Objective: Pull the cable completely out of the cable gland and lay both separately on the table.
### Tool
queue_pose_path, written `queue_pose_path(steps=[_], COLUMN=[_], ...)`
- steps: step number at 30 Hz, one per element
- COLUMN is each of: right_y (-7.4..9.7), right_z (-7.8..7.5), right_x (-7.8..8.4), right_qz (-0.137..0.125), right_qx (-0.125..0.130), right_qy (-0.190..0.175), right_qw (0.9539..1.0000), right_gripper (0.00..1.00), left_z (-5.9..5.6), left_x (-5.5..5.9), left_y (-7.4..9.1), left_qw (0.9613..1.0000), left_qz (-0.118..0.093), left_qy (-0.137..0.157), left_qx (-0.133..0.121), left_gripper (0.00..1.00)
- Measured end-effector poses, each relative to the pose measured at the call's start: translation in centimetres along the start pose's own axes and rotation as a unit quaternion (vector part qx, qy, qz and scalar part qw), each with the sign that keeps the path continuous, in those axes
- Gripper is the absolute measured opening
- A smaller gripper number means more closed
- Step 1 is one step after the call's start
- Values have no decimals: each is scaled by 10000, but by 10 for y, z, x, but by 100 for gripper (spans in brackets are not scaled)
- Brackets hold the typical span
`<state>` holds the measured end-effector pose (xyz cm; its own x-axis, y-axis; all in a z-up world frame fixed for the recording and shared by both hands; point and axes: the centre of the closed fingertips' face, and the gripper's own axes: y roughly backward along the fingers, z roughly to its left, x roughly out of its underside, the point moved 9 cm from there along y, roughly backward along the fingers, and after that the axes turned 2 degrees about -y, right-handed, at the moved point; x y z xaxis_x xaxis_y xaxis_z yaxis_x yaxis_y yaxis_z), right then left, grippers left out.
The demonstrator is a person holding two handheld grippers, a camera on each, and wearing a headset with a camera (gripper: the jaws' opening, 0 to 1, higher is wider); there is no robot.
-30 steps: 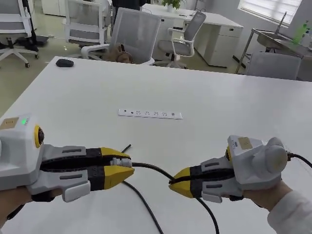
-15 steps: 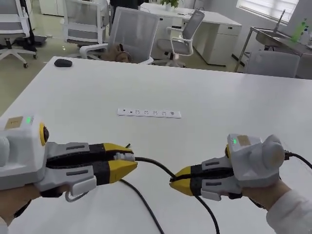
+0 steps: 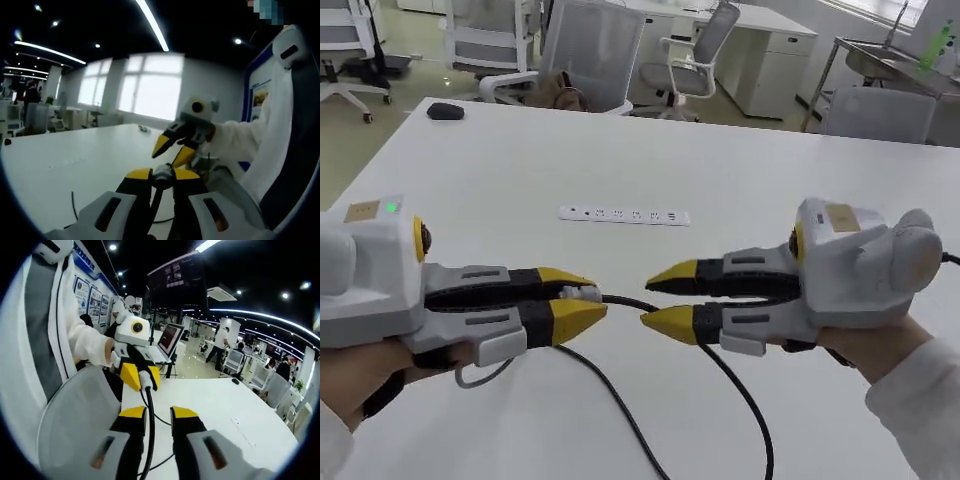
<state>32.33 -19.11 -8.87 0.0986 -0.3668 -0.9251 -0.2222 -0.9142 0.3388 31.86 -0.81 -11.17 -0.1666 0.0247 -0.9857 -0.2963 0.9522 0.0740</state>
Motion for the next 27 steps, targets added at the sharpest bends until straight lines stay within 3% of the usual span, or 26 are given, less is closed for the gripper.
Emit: queue_pose_path(steps=[4,16,20,27], right_y=[-9,-17,-19,-21], right_z=[4,1,1,0], right_x=[-7,6,8,9], right_qz=[55,119,105,-5], right_qx=[-192,-341,-410,-399], right_qy=[177,36,17,-19], right_qw=[9996,9993,9991,9992], right_gripper=[17,10,3,2], left_z=[0,2,4,4], left_x=[2,2,3,2], left_y=[-1,-4,-5,-3], left_qw=[10000,9997,9998,9998], left_qz=[16,-10,8,-55], left_qy=[38,26,2,-34], left_qx=[61,231,193,176], left_gripper=[17,17,17,17])
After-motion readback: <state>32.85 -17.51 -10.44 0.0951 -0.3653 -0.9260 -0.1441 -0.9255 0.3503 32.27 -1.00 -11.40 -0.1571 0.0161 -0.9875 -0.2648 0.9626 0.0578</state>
